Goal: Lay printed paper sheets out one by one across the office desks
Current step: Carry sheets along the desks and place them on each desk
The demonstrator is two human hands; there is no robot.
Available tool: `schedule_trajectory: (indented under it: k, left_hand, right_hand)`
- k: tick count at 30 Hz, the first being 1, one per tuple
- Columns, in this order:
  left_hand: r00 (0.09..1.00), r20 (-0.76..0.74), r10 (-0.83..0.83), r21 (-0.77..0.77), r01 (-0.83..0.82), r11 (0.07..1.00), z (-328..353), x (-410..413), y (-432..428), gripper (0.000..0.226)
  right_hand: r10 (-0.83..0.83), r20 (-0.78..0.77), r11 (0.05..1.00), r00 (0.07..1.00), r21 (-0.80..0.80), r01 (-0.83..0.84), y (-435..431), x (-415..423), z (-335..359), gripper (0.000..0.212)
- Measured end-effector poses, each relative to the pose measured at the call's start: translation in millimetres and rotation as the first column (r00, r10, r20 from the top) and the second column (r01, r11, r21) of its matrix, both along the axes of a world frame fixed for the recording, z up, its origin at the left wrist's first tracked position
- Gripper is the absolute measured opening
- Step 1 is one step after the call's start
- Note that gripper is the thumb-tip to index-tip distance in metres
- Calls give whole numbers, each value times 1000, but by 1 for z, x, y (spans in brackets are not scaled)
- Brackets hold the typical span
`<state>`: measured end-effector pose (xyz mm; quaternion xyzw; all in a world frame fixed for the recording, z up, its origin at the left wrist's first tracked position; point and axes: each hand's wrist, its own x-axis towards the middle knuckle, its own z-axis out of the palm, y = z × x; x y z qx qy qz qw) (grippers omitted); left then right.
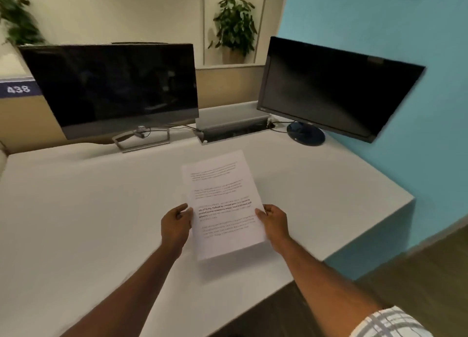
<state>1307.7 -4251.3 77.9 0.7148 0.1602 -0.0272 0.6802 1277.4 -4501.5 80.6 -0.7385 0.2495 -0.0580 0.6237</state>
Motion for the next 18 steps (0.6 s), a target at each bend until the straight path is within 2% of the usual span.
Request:
schedule_trajectory:
  k: [4,7,8,10,12,13,15,18]
  left_hand:
    - [999,30,41,153,-45,987,-6,10,-12,49]
    - [995,51,-85,361,61,931,-18,3,-21,63]
    - [983,26,-182,455,151,878,-24,1,-23,69]
    - [919,-108,-379,660,352,664,-34,-3,-25,79]
    - [871,-225,-436,775,432,462,-43,-4,-28,83]
    - [864,-258,-432,807,439,395,-47,-3,-29,84]
    - [850,-317,-420,835,461,302,-53,-1,-30,89]
    - [823,-365,-436,844,489,218,-58,4,-28,106]
  right_hand:
    - [84,-41,996,996,-40,-85,-23,43,-12,6]
    - [136,-68,989,988,-57,-140,-34,69,-19,7]
    - [166,-77,983,983,-62,-171,-36,76,-22,7]
    - [215,-104,973,971,-64,-223,-39,86,-30,10]
    - [235,-131,968,963,-62,-245,-41,92,-37,17]
    - [242,-139,966,960,-60,-253,-43,94,-40,18]
    - [255,-147,962,956,-61,-267,-43,96,-43,15]
    - [256,-160,957,953,-97,-273,-47,100,-47,14]
